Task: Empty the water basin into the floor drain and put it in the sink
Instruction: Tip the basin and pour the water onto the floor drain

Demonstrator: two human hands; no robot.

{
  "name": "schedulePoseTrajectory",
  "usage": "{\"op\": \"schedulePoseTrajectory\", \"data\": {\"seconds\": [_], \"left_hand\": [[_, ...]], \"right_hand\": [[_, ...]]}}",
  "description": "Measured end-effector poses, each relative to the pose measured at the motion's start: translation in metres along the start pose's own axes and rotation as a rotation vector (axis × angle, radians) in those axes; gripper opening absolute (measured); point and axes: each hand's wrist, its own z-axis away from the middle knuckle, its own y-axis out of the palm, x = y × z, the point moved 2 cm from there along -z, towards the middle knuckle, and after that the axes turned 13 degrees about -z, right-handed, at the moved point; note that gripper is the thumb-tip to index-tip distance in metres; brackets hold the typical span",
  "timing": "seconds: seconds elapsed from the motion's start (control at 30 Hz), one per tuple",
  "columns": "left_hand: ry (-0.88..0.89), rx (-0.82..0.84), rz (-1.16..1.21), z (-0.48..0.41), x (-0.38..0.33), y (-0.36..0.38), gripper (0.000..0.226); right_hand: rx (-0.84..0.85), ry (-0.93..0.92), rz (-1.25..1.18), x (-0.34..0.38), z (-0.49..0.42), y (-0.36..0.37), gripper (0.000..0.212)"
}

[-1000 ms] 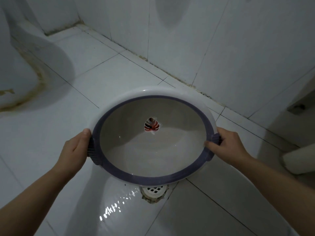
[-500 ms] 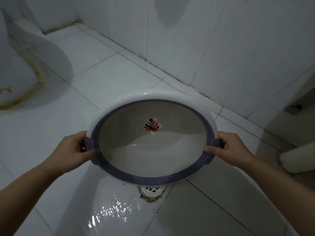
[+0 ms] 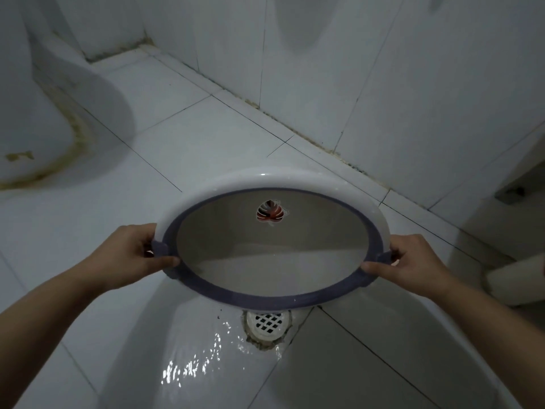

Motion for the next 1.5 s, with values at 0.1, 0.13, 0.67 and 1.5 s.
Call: {"op": "schedulePoseTrajectory", "data": {"seconds": [0.1,0.13,0.67,1.5], "left_hand": [[0.034,0.063,-0.024,0.001,-0.006,-0.004,0.033],[0.045,0.078,-0.038,0.002,-0.007,-0.006,0.037],[0.108,0.130,-0.182,0.002,-0.010,-0.006,0.032],[0.021,-0.028,0.111,-0.003,-0.003,-0.011,0.031]], "right_hand": [[-0.005,-0.017,0.059,0.000,0.005,-0.002,0.015],[-0.013,-0.022,0.070,0.001,0.007,-0.003,0.016],[-0.089,-0.132,0.181,0.002,0.023,-0.004,0.016],[-0.303,-0.121,-0.019,0.009,0.004,0.004,0.038]]}}
